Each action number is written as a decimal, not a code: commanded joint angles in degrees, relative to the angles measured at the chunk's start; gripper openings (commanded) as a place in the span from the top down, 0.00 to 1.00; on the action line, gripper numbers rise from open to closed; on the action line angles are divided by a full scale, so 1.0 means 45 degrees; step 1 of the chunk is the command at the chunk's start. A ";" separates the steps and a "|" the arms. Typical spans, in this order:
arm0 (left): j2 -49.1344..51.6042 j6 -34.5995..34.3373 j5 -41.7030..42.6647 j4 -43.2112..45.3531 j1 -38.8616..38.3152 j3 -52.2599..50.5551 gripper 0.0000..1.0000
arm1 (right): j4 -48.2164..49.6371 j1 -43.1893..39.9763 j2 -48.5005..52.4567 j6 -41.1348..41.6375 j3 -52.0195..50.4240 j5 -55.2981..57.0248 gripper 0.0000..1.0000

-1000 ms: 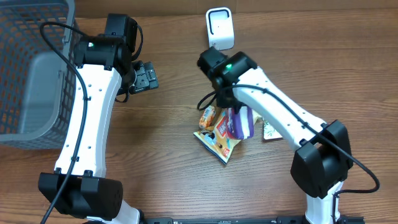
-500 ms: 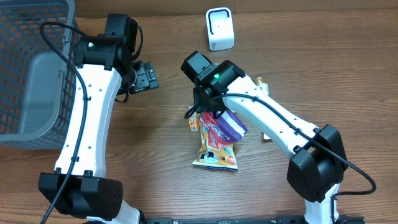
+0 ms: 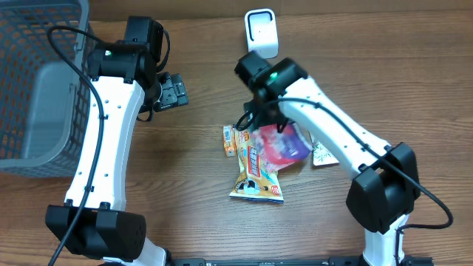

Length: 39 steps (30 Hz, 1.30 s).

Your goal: Scan the item barcode

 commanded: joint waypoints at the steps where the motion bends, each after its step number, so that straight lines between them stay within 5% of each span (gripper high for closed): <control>1: 0.0083 0.0141 0.0010 0.0019 -0.0005 0.0107 0.00 | -0.0359 -0.0398 0.0073 -0.0554 0.0908 0.0248 0.03; 17: 0.0083 0.0141 0.0010 0.0019 -0.0005 0.0107 0.00 | -0.0442 -0.0826 0.0078 -0.0583 0.0253 -0.2900 0.00; 26: 0.0083 0.0141 0.0010 0.0019 -0.0005 0.0107 0.00 | 0.0680 0.0136 0.0083 -0.0219 -0.1588 -0.2176 0.01; 36: 0.0083 0.0141 0.0010 0.0019 -0.0005 0.0107 0.00 | 0.1078 0.1175 0.0087 0.1161 -0.2200 -0.0024 0.38; 39: 0.0083 0.0141 0.0010 0.0019 -0.0005 0.0107 0.00 | 0.1282 0.1326 0.0151 0.1268 -0.2365 0.0180 0.42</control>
